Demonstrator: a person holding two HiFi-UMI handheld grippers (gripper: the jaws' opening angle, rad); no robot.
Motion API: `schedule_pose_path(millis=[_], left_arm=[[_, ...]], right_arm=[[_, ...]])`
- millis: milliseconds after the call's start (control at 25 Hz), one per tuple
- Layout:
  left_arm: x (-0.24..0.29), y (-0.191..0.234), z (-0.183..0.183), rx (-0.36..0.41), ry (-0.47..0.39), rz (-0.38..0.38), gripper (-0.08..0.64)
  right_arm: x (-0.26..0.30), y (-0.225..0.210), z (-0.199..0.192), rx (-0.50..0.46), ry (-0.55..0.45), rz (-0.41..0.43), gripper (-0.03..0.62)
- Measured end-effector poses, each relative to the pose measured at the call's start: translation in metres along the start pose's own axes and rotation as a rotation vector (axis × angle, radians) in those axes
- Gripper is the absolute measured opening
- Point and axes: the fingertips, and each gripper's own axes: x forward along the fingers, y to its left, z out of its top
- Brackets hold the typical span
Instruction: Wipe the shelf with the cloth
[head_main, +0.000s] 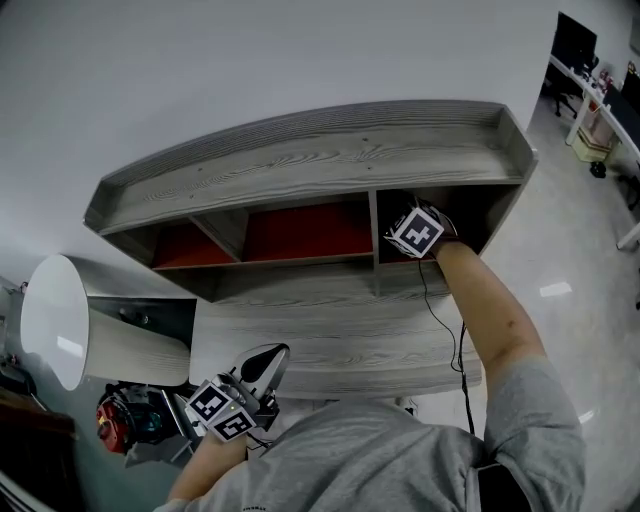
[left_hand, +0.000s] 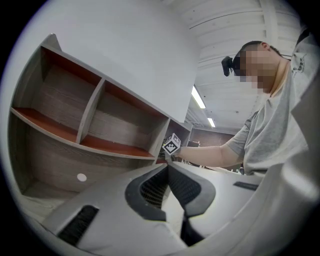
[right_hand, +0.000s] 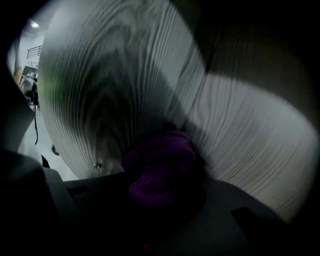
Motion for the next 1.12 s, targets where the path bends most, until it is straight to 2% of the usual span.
schedule_pose_path(millis=[80, 160, 240, 320, 440, 560, 640, 760, 880, 1040, 1120], left_arm=[[0.0, -0.002, -0.002, 0.001, 0.004, -0.001, 0.014], [0.0, -0.003, -0.004, 0.001, 0.007, 0.0, 0.014], [0.0, -0.002, -0.003, -0.001, 0.003, 0.001, 0.014], [0.001, -0.004, -0.003, -0.003, -0.002, -0.003, 0.014], [0.003, -0.006, -0.001, -0.005, -0.007, -0.014, 0.014], [0.009, -0.007, 0.001, -0.009, -0.016, -0.028, 0.014], [0.014, -0.01, 0.003, -0.008, -0.021, -0.044, 0.014], [0.019, -0.015, 0.005, -0.002, -0.027, -0.061, 0.014], [0.021, -0.016, 0.005, -0.005, -0.03, -0.064, 0.014], [0.017, -0.014, 0.005, -0.011, -0.033, -0.057, 0.014], [0.015, -0.012, 0.003, -0.018, -0.032, -0.048, 0.014]], right_arm=[[0.014, 0.012, -0.017, -0.038, 0.075, 0.045, 0.067], [0.023, 0.019, -0.021, -0.048, 0.087, 0.083, 0.067], [0.018, 0.018, -0.017, -0.074, 0.103, 0.077, 0.067], [-0.001, 0.01, -0.011, -0.089, 0.085, 0.019, 0.067], [-0.052, -0.003, 0.008, -0.047, -0.044, -0.098, 0.069], [-0.1, -0.005, 0.035, -0.12, -0.127, -0.201, 0.072], [-0.126, -0.009, 0.059, -0.118, -0.203, -0.238, 0.072], [-0.153, -0.012, 0.094, -0.001, -0.363, -0.231, 0.074], [-0.165, -0.013, 0.108, 0.129, -0.506, -0.199, 0.069], [-0.173, -0.016, 0.114, 0.37, -0.651, -0.027, 0.069], [-0.172, -0.017, 0.114, 0.442, -0.682, 0.046, 0.069]])
